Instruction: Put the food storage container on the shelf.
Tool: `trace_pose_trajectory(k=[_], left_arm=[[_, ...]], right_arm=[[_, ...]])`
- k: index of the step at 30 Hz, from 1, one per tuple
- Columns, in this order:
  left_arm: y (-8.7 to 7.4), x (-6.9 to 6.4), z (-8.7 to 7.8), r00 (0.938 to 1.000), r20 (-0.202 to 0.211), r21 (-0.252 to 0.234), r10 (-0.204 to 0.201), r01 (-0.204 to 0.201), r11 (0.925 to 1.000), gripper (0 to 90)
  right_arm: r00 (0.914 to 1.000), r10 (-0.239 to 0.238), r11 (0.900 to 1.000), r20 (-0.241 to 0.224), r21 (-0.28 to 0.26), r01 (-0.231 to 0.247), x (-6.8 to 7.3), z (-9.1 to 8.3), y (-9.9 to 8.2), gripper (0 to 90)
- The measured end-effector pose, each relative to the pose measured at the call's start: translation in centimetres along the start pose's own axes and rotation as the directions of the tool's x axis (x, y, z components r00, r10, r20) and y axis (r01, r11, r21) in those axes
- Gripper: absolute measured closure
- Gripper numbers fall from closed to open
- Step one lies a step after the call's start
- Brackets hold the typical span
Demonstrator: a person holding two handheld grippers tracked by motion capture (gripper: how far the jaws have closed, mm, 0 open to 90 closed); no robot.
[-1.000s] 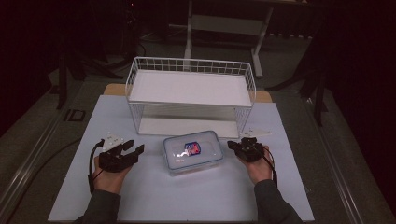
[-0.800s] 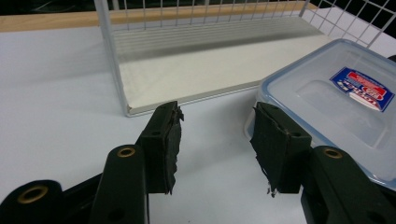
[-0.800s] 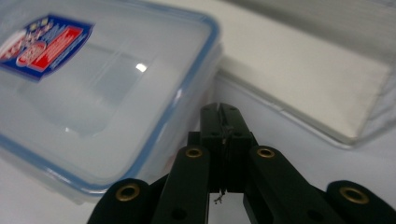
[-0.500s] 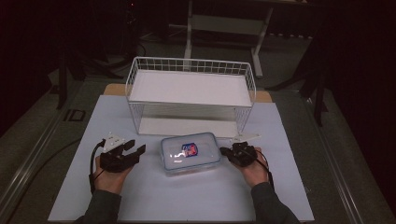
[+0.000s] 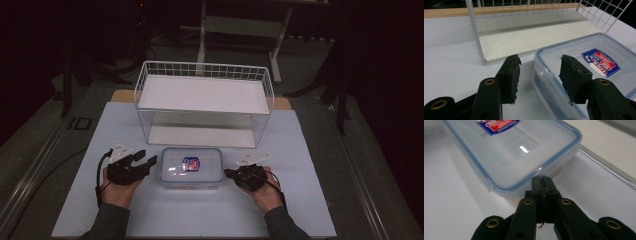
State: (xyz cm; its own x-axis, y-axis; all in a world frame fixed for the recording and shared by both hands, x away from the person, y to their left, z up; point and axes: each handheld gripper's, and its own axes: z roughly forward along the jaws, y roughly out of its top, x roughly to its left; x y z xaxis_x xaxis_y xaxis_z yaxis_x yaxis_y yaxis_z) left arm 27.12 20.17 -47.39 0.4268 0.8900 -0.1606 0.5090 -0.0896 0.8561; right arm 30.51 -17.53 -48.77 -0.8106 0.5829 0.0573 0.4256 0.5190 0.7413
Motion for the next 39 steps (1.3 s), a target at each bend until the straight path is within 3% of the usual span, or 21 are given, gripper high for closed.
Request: trace_pose_trajectory(k=[3,6,15,20,25,30,34,39], left_arm=[[0.0,0.0,-0.1,0.9999,0.012,-0.002,-0.009,0.009,1.0,48.7],[0.1,0.1,-0.3,0.9998,0.019,-0.003,-0.011,0.011,0.9999,48.2],[0.3,-0.1,-0.3,0.9985,0.055,0.005,0.0,0.0,1.0,44.6],[0.3,-0.3,0.0,0.9967,0.081,0.021,0.006,-0.008,0.9997,41.2],[0.1,-0.6,0.8,0.9926,0.122,0.059,-0.006,-0.001,0.9982,35.7],[-0.1,-1.0,1.9,0.9879,0.153,0.099,-0.026,0.011,0.995,28.8],[-0.2,-1.4,2.7,0.9869,0.159,0.133,-0.027,0.005,0.9911,24.4],[-0.4,-1.5,3.6,0.9851,0.168,0.168,-0.036,0.007,0.9858,21.8]], right_arm=[[0.9999,-0.015,0.9999,-0.005,0.004,0.015,0.6,0.0,0.2,89.3],[0.9999,-0.014,0.9999,0.003,-0.004,0.014,0.8,-0.2,0.5,83.0],[0.998,0.064,0.9956,0.001,-0.069,-0.063,1.0,-1.4,1.2,56.1],[0.9932,0.114,0.9904,-0.024,-0.076,-0.116,1.1,-1.0,1.6,48.3],[0.9855,0.162,0.9844,-0.051,-0.062,-0.165,1.3,0.0,2.0,39.5],[0.9766,0.212,0.9756,-0.035,-0.051,-0.214,1.1,0.9,2.0,29.8],[0.9667,0.254,0.9663,-0.03,-0.035,-0.255,0.9,1.6,2.0,23.1],[0.9564,0.285,0.9579,-0.064,-0.019,-0.287,0.5,2.3,1.8,16.7]])
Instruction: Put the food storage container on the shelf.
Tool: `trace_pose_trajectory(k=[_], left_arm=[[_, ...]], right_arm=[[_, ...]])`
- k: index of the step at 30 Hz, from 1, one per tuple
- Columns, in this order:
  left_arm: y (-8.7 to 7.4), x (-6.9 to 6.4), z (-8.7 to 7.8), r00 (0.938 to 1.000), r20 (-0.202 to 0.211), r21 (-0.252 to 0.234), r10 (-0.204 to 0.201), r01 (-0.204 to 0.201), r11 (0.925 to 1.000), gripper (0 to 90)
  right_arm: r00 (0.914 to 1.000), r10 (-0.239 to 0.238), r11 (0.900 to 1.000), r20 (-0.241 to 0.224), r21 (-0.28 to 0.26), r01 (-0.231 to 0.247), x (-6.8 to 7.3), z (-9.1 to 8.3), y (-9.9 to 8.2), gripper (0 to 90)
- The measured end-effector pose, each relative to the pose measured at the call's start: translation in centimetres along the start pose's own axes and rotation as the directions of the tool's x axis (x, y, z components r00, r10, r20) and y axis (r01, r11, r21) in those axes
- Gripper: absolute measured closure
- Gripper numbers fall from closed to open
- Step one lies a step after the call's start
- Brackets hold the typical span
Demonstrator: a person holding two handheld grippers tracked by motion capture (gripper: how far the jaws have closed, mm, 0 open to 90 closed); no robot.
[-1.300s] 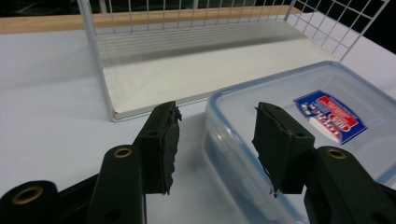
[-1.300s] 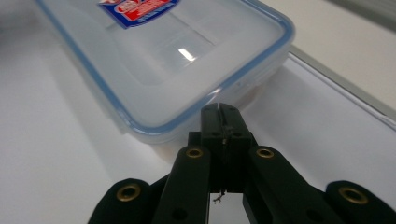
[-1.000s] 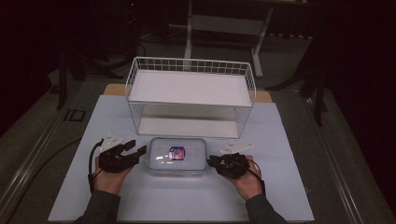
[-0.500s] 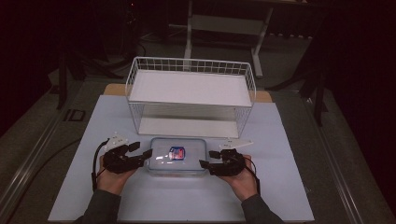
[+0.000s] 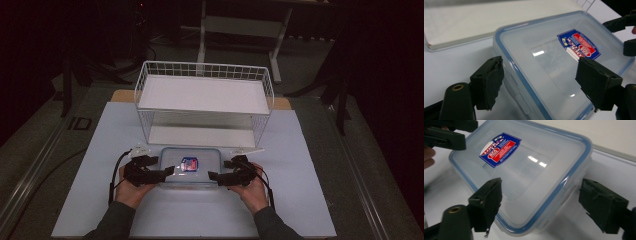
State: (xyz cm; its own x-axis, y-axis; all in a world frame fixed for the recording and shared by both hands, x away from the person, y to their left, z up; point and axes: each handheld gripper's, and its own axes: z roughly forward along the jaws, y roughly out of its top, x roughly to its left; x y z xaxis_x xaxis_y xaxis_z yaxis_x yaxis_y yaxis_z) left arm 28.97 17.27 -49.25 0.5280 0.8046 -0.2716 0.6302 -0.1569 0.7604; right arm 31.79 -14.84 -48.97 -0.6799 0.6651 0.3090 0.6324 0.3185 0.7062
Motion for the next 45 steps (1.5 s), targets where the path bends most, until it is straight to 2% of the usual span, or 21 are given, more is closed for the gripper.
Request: trace_pose_trajectory(k=[7,8,10,14,16,18,21,23,24,28,31,33,35,36,38,41,43,45], left_arm=[[-0.1,0.1,0.0,0.9998,0.012,-0.012,-0.016,0.016,0.9998,20.5],[-0.1,0.0,0.1,0.9999,0.004,-0.012,-0.011,0.011,0.9999,20.4],[-0.1,-0.1,0.4,0.999,-0.045,0.014,-0.001,0.002,0.9999,14.6],[-0.1,0.5,0.7,0.9986,0.007,0.022,-0.052,0.052,0.9984,14.3],[-0.2,1.0,0.9,0.9955,0.04,0.032,-0.086,0.085,0.9959,14.2],[-0.3,1.5,1.1,0.9874,0.086,0.044,-0.133,0.129,0.9906,14.0],[-0.5,2.2,1.7,0.9705,0.142,0.063,-0.195,0.188,0.9802,12.1],[-0.6,2.6,2.0,0.9531,0.188,0.082,-0.237,0.225,0.9709,12.1],[-0.6,2.8,2.2,0.9474,0.198,0.093,-0.252,0.238,0.9669,12.1],[-0.6,3.0,2.0,0.9399,0.207,0.1,-0.271,0.255,0.9616,13.5],[-0.7,3.4,1.7,0.9317,0.218,0.107,-0.29,0.273,0.9561,18.0],[-0.8,3.6,1.6,0.9218,0.228,0.109,-0.313,0.295,0.9491,21.4],[-0.9,3.9,1.4,0.9122,0.24,0.111,-0.332,0.314,0.9429,24.3],[-0.9,3.9,1.3,0.9118,0.242,0.109,-0.332,0.314,0.9431,26.2],[-1.0,3.9,0.9,0.9129,0.246,0.108,-0.326,0.308,0.945,28.8],[-1.3,3.9,0.2,0.9057,0.258,0.096,-0.336,0.322,0.9417,34.2],[-1.5,3.8,-0.4,0.9036,0.267,0.087,-0.335,0.324,0.9421,38.1],[-1.6,3.5,-0.9,0.9063,0.272,0.083,-0.323,0.312,0.9463,40.9]], right_arm=[[0.9967,0.064,0.9979,-0.051,0.012,-0.063,-0.9,0.7,-0.1,12.5],[0.9958,0.075,0.9971,-0.052,0.014,-0.074,-1.0,0.8,-0.1,11.8],[0.9946,0.088,0.9961,-0.056,0.016,-0.087,-1.2,1.0,-0.2,11.2],[0.9905,0.111,0.9938,-0.081,0.022,-0.109,-1.4,1.3,-0.2,10.8],[0.9883,0.12,0.9928,-0.094,0.02,-0.118,-1.6,1.4,-0.2,10.8],[0.9856,0.13,0.9915,-0.108,0.016,-0.129,-1.7,1.5,-0.2,10.8],[0.9782,0.154,0.988,-0.139,0.02,-0.153,-1.9,1.8,-0.3,10.9],[0.9741,0.164,0.9865,-0.156,0.02,-0.162,-2.0,2.1,-0.4,10.9],[0.973,0.17,0.9854,-0.156,0.021,-0.169,-2.0,2.2,-0.4,10.4],[0.9644,0.198,0.9801,-0.175,0.027,-0.197,-2.3,2.3,-0.4,10.7],[0.952,0.238,0.9712,-0.192,0.042,-0.234,-2.6,2.4,-0.5,12.0],[0.9445,0.261,0.9654,-0.2,0.048,-0.256,-2.8,2.2,-0.6,15.6],[0.9433,0.265,0.964,-0.199,0.042,-0.263,-2.9,1.8,-0.6,22.9],[0.9434,0.266,0.9638,-0.198,0.035,-0.264,-2.9,1.5,-0.6,25.7],[0.935,0.281,0.9589,-0.216,0.024,-0.283,-3.2,1.2,-0.8,31.1],[0.9196,0.307,0.9489,-0.245,0.006,-0.315,-3.4,0.7,-1.1,37.9],[0.9213,0.298,0.9513,-0.25,-0.003,-0.308,-3.3,0.3,-1.2,41.2],[0.923,0.29,0.9534,-0.253,-0.009,-0.302,-3.0,-0.2,-1.4,44.6]])
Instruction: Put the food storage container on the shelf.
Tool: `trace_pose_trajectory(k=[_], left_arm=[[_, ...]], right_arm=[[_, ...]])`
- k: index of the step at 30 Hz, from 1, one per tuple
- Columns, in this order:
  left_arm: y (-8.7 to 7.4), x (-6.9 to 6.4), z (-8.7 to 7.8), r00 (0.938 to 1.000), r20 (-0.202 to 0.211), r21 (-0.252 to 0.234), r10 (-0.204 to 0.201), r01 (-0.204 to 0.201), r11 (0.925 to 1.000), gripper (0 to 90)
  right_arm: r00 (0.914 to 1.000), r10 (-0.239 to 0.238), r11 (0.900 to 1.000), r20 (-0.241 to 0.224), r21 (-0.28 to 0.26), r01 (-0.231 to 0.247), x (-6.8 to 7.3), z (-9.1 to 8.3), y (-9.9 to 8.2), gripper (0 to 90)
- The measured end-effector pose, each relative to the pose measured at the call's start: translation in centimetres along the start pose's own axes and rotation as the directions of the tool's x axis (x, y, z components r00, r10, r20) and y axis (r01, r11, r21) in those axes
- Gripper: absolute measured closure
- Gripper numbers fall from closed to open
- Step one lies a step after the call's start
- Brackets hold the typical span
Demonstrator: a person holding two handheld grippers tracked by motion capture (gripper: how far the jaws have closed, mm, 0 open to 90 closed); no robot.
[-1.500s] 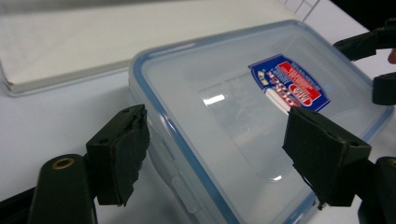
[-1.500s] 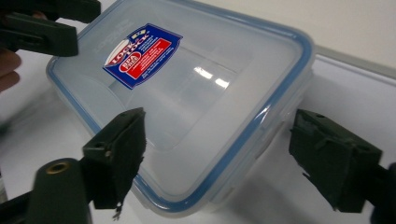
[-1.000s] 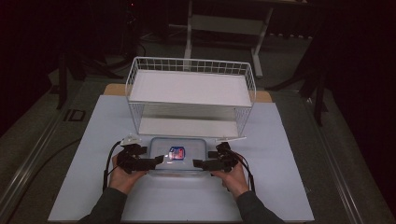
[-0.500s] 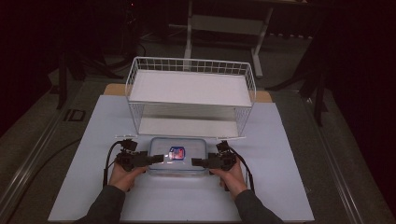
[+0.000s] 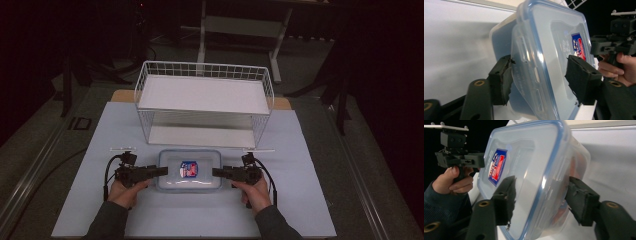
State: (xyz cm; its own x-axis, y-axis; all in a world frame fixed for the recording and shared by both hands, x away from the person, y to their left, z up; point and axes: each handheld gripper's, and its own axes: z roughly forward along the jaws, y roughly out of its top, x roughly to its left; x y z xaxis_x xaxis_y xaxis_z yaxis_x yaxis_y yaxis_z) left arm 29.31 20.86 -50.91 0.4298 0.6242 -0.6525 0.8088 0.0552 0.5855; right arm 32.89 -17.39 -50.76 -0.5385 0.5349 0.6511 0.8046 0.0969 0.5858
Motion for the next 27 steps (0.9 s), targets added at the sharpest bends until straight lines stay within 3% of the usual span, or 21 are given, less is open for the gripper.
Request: trace_pose_trajectory(k=[3,12,16,27], left_arm=[[-0.3,-0.5,-0.4,0.9997,-0.001,0.003,0.025,-0.025,0.9997,43.3],[-1.2,-0.5,-1.3,0.9991,0.037,-0.009,0.02,-0.019,0.9998,48.9],[-1.4,-0.9,-1.3,0.9994,0.017,-0.02,0.032,-0.031,0.9993,48.2],[-1.3,-1.0,-1.3,0.9994,0.014,-0.024,0.033,-0.032,0.9992,48.3]], right_arm=[[1.0,-0.008,0.9999,-0.005,-0.008,0.008,0.4,-0.5,-0.4,47.8],[0.9993,-0.033,0.9994,-0.015,-0.011,0.033,1.0,-1.1,-1.0,50.9],[0.9984,-0.056,0.9983,0.004,-0.016,0.056,1.4,-1.1,-1.2,50.4],[0.9982,-0.059,0.9981,0.012,-0.017,0.059,1.5,-1.2,-1.4,50.8]])
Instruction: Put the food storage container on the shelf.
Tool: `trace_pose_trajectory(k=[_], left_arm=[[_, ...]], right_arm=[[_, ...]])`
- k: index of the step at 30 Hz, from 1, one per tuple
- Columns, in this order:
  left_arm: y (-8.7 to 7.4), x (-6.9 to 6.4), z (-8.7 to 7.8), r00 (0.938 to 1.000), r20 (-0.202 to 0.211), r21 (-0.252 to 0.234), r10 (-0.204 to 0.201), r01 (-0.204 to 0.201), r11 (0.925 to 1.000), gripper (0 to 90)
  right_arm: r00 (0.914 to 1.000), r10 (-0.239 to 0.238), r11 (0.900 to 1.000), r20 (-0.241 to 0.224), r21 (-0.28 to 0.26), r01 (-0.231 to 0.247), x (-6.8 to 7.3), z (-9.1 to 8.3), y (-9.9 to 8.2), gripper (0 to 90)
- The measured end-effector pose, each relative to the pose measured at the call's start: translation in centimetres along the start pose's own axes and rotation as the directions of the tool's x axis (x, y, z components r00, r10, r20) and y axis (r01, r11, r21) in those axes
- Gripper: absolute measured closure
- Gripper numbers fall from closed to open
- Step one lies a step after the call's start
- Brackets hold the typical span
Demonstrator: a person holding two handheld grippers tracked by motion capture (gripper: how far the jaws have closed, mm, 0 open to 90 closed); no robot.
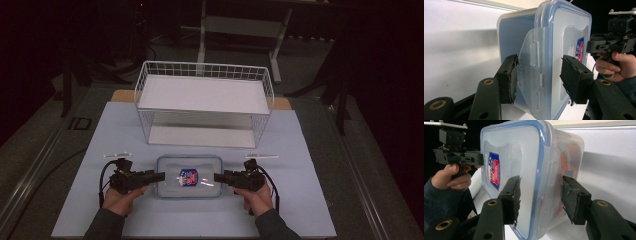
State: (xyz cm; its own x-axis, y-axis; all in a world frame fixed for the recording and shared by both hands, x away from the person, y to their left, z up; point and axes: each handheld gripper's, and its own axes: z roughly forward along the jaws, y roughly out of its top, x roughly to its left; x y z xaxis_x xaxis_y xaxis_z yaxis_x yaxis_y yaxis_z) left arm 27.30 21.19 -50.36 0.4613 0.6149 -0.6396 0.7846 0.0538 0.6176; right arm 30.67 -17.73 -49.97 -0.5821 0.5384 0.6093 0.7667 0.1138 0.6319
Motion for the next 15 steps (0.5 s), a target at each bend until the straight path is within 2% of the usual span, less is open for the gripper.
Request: trace_pose_trajectory(k=[15], left_arm=[[0.29,-0.81,-0.36,0.9997,0.001,-0.036,0.025,-0.025,0.999,48.6]], right_arm=[[0.9997,-0.023,0.9994,-0.004,-0.024,0.023,0.38,-0.6,0.26,51.4]])
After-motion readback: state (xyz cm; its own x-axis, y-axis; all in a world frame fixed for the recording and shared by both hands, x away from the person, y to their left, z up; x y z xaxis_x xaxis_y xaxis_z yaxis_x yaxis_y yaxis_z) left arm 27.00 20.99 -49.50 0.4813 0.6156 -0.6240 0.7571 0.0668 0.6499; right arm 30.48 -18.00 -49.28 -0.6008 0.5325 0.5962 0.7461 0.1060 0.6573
